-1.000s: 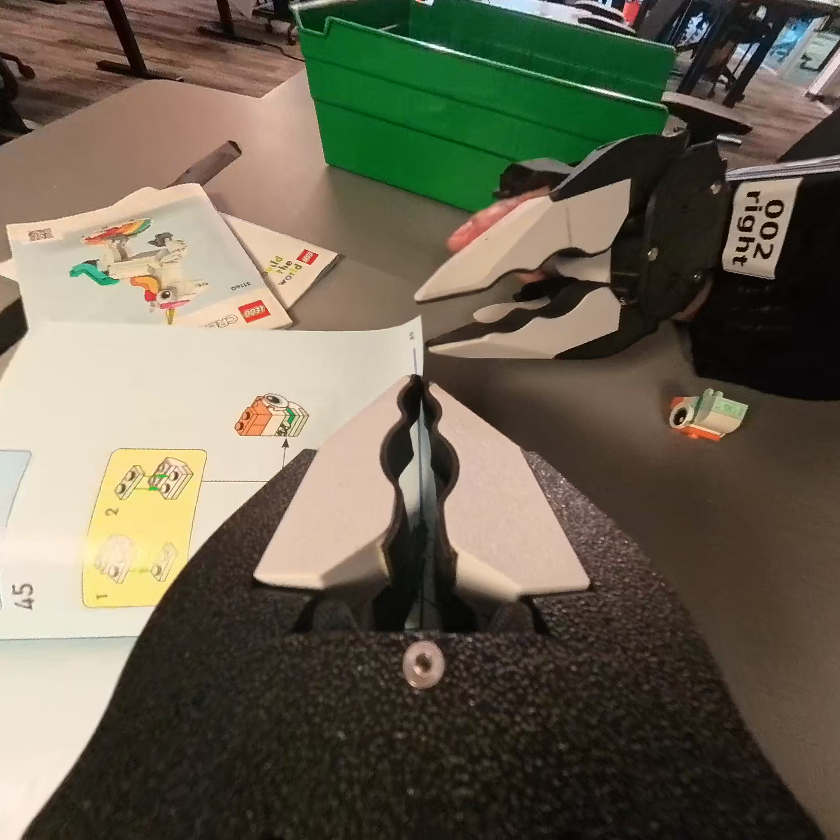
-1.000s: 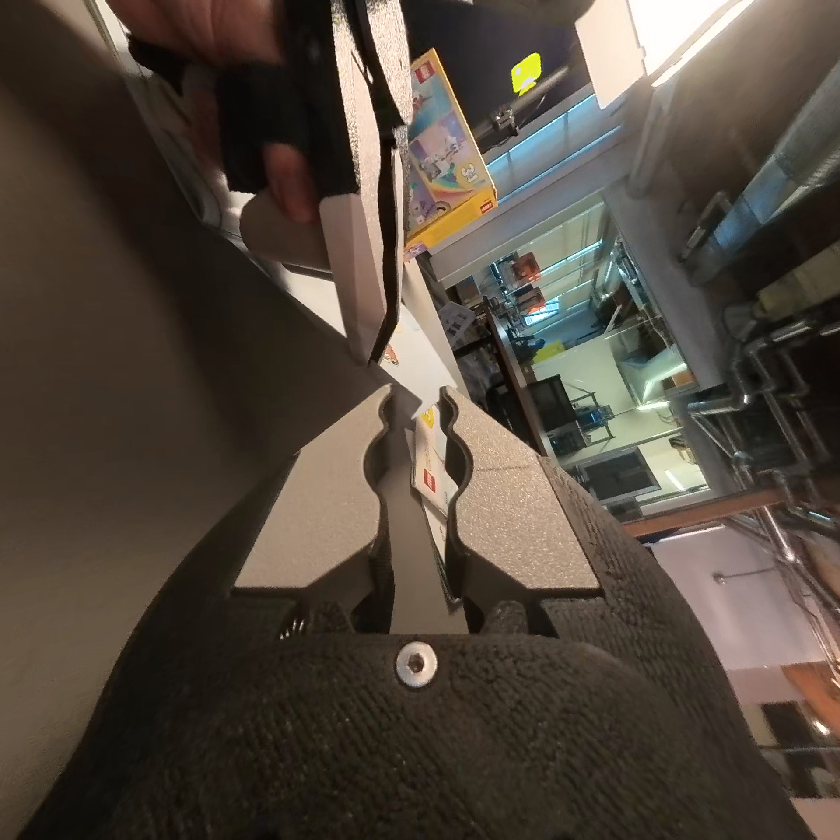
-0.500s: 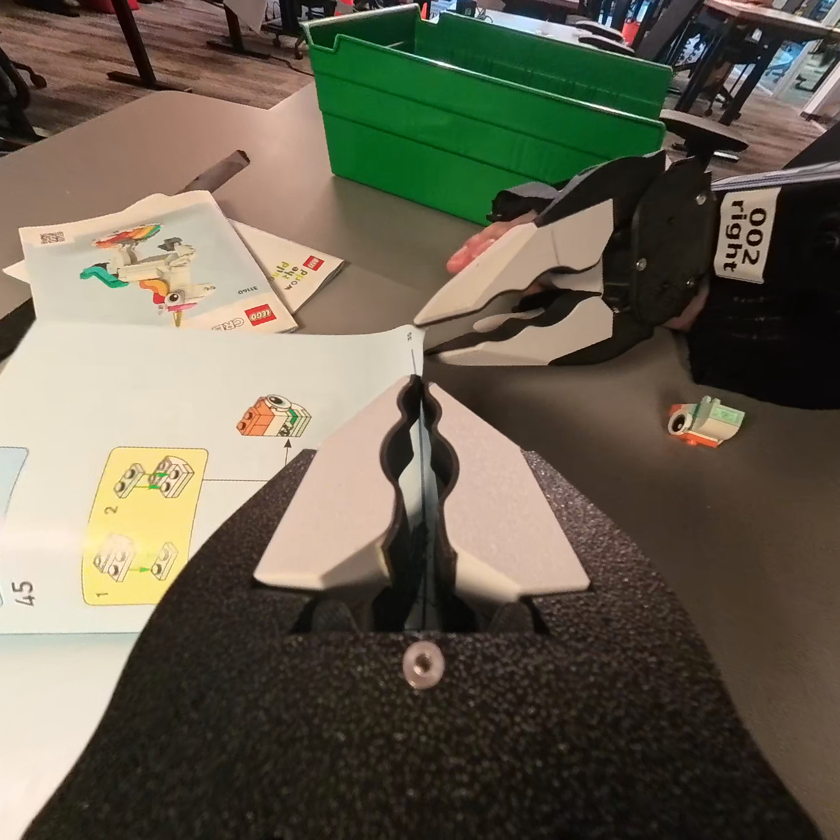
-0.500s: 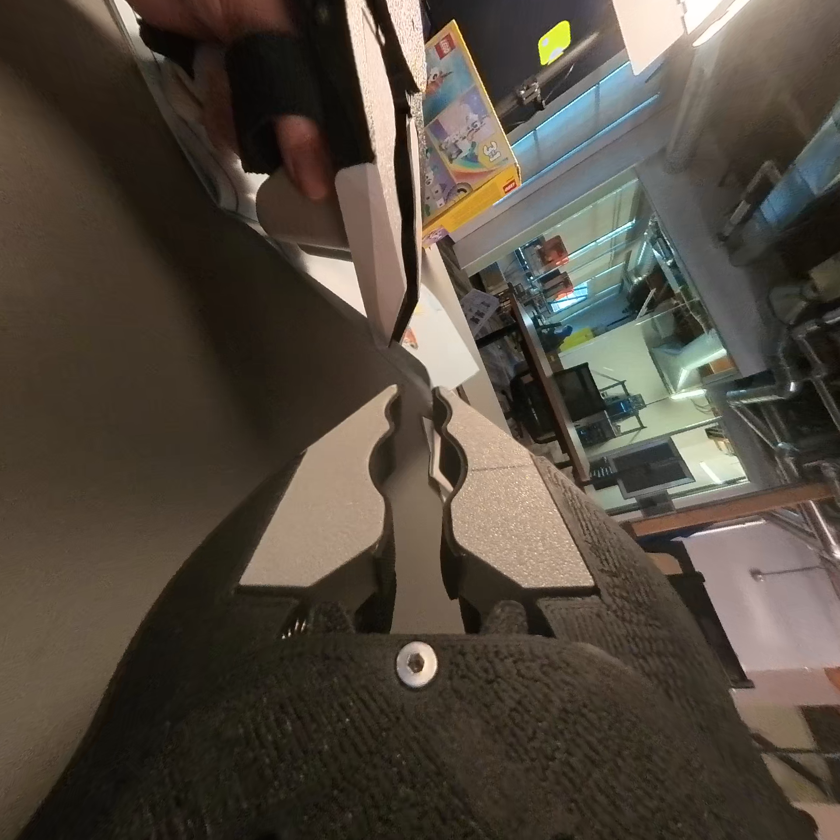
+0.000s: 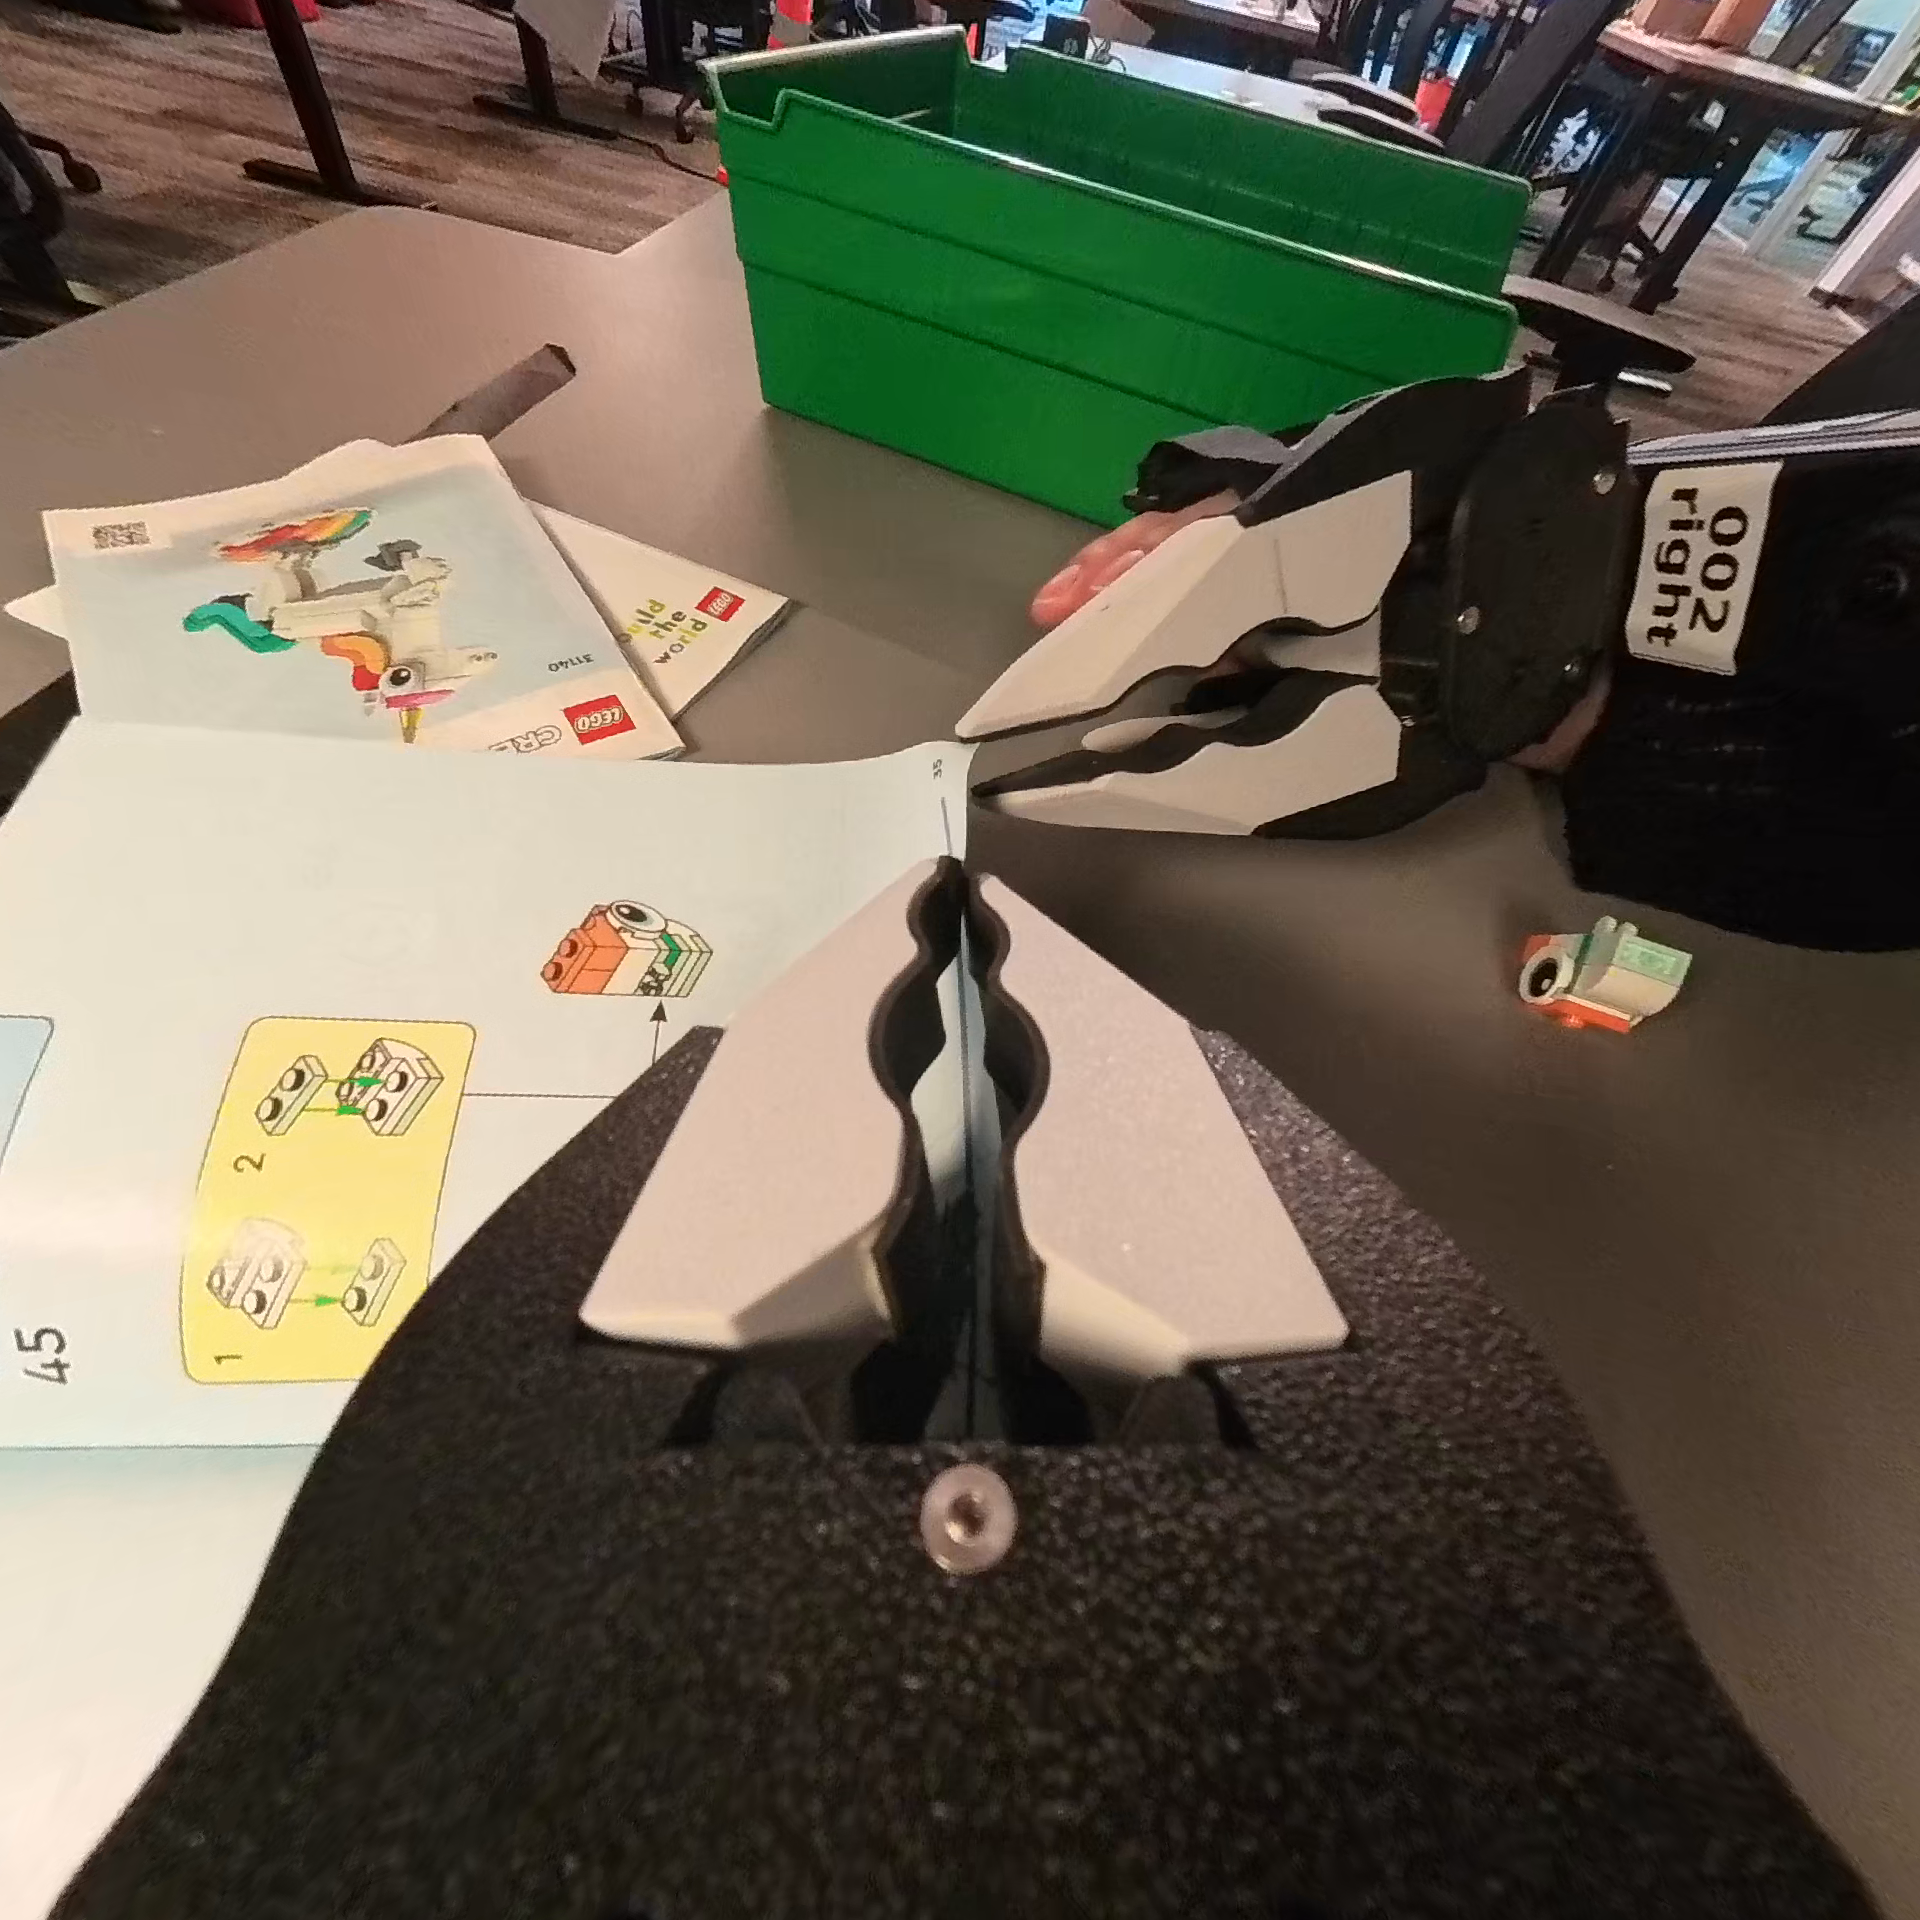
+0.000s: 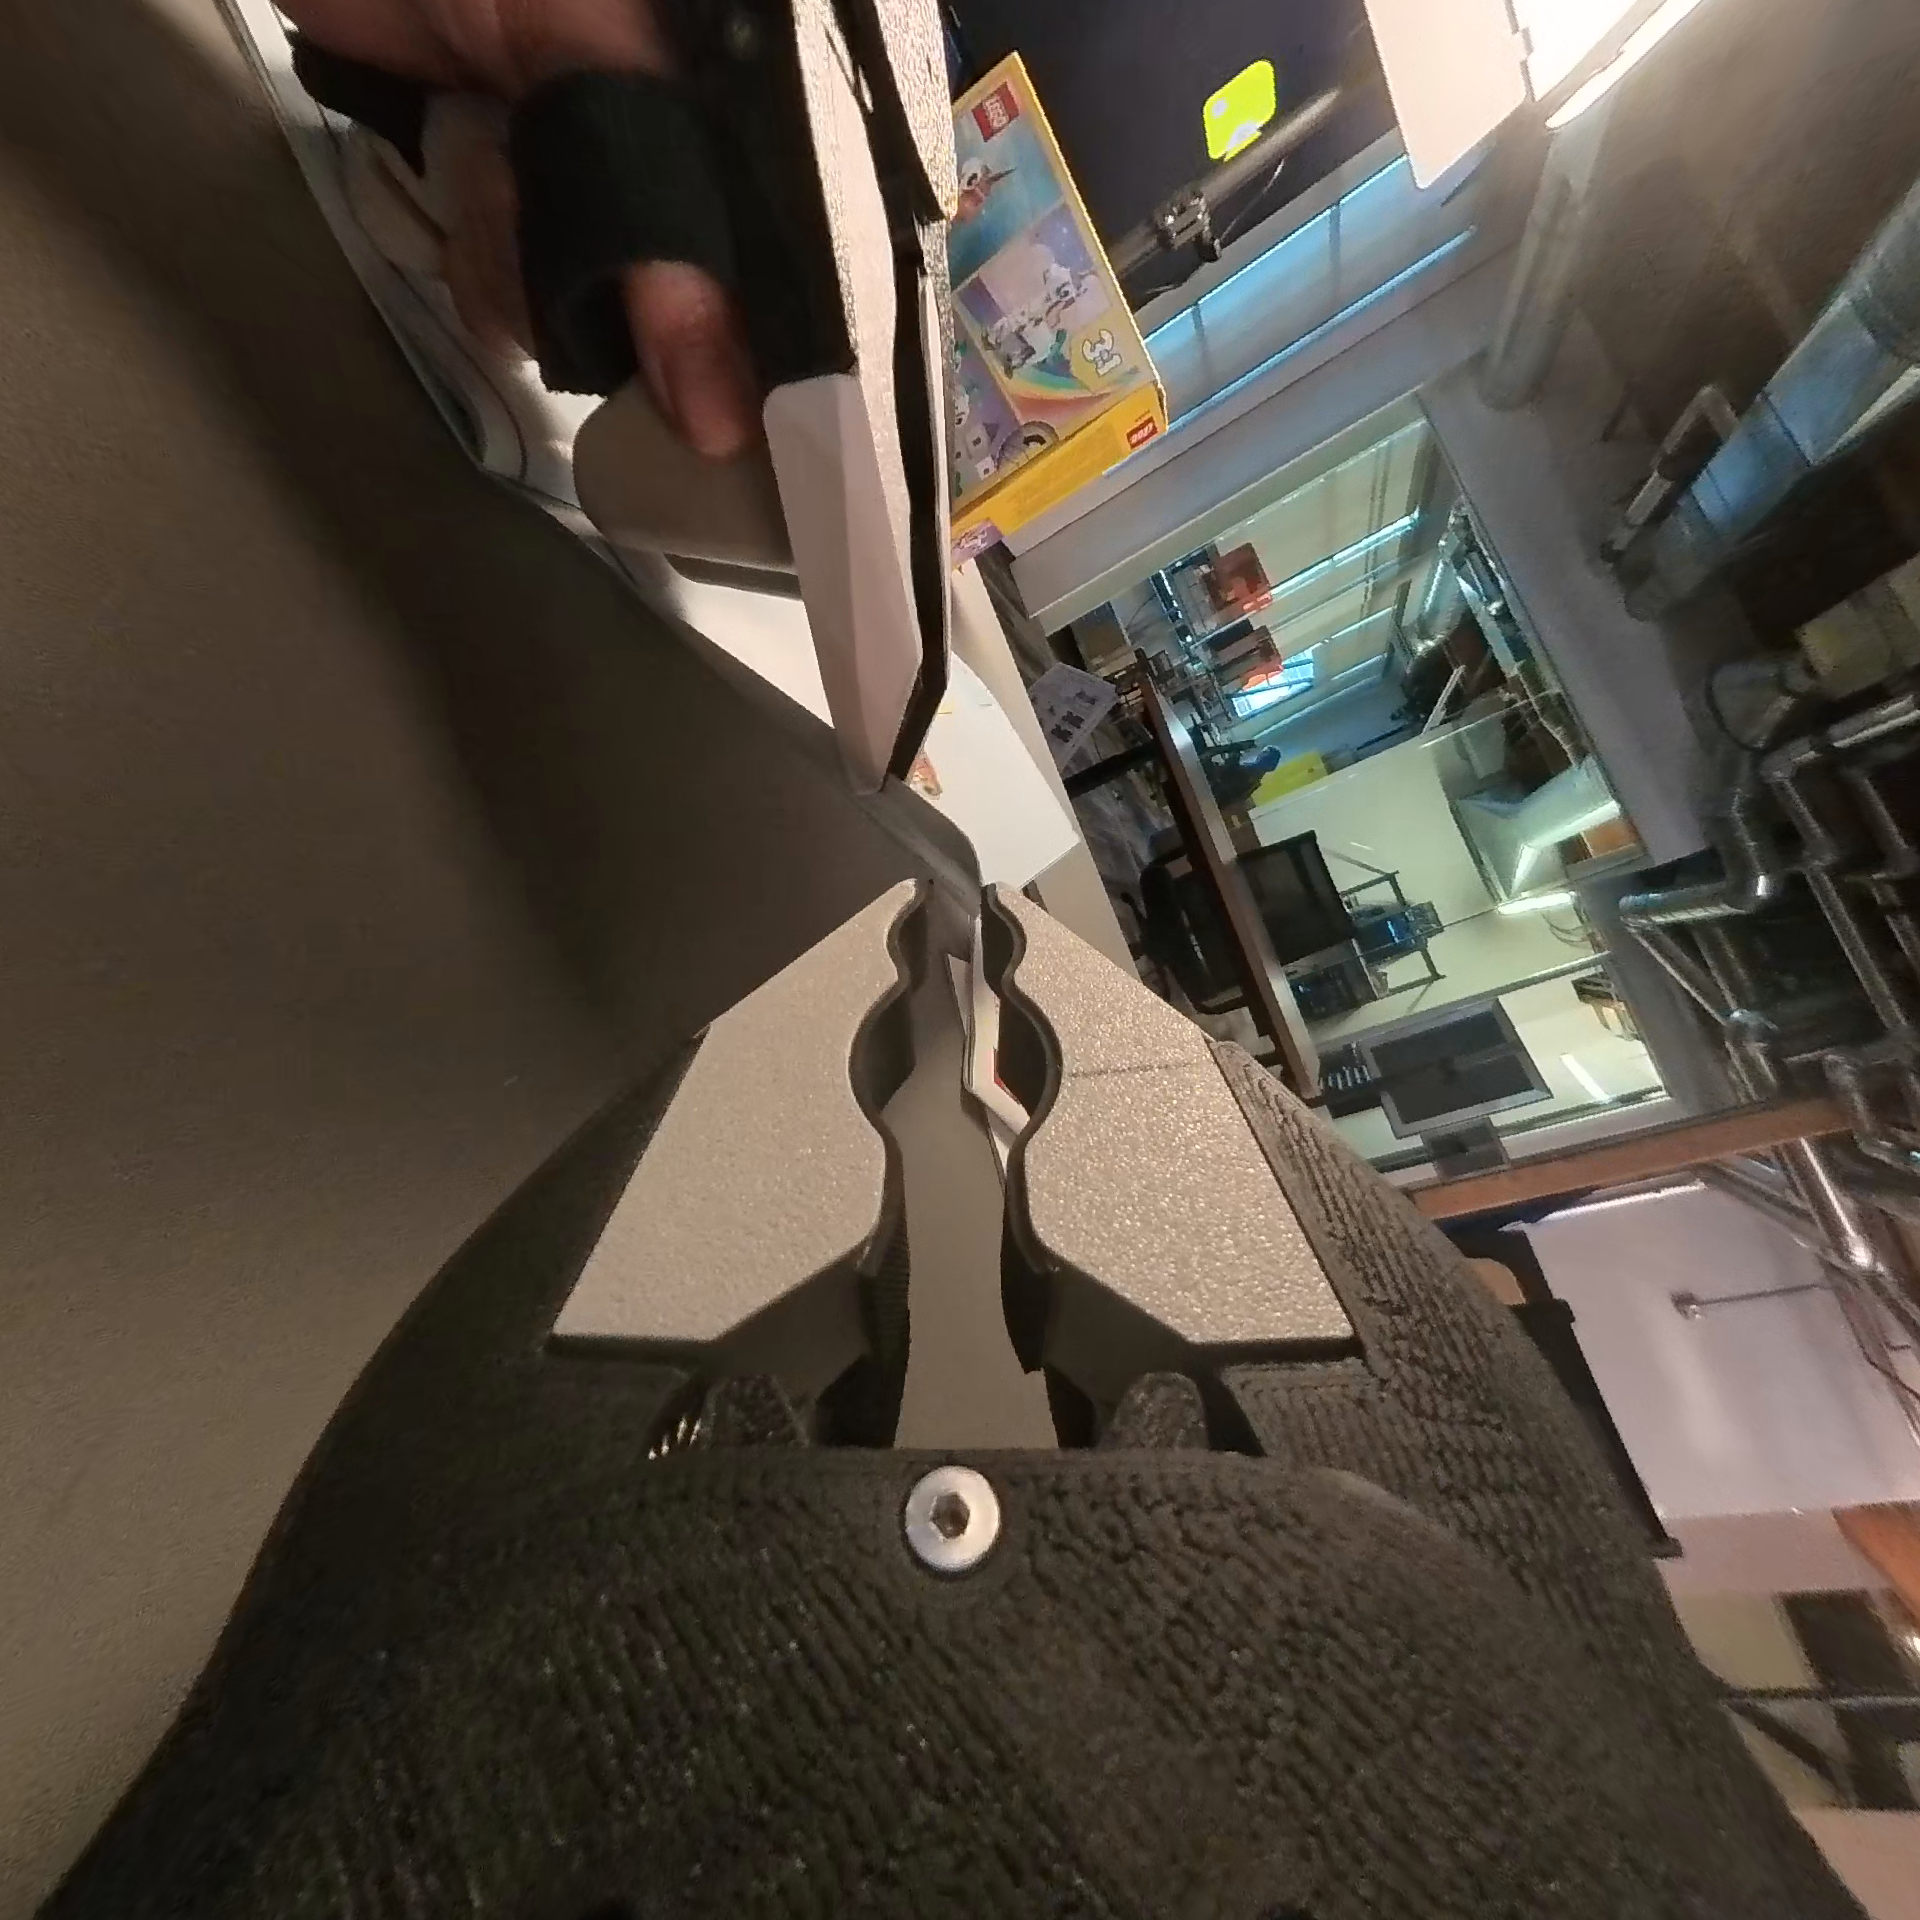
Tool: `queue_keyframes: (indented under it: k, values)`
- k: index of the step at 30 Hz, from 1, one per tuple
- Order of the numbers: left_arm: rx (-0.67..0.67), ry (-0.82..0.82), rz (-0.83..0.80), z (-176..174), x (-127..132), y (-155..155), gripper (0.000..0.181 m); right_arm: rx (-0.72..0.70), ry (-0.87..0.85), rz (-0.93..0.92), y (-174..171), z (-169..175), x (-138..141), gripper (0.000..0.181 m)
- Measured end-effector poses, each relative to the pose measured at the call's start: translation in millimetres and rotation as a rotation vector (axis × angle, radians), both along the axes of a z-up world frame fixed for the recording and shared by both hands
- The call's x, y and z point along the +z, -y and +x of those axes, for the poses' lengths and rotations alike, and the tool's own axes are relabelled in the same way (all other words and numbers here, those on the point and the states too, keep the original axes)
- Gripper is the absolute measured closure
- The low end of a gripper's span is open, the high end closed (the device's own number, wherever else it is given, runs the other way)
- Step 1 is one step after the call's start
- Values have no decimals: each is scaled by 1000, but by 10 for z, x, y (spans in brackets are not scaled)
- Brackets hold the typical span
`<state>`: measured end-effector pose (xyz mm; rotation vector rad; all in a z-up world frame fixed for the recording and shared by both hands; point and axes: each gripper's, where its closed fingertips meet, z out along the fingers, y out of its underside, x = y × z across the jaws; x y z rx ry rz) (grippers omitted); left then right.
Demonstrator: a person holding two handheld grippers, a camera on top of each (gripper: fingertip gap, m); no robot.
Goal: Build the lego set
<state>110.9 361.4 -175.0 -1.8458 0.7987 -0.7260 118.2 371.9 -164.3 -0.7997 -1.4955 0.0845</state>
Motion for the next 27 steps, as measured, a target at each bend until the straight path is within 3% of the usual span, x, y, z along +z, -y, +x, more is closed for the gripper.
queue_keyframes:
  k: [27]
  values:
    - [0, 6, 0, -3, 9, 2, 181, -3, -5, 8, -5, -2, 17, 176]
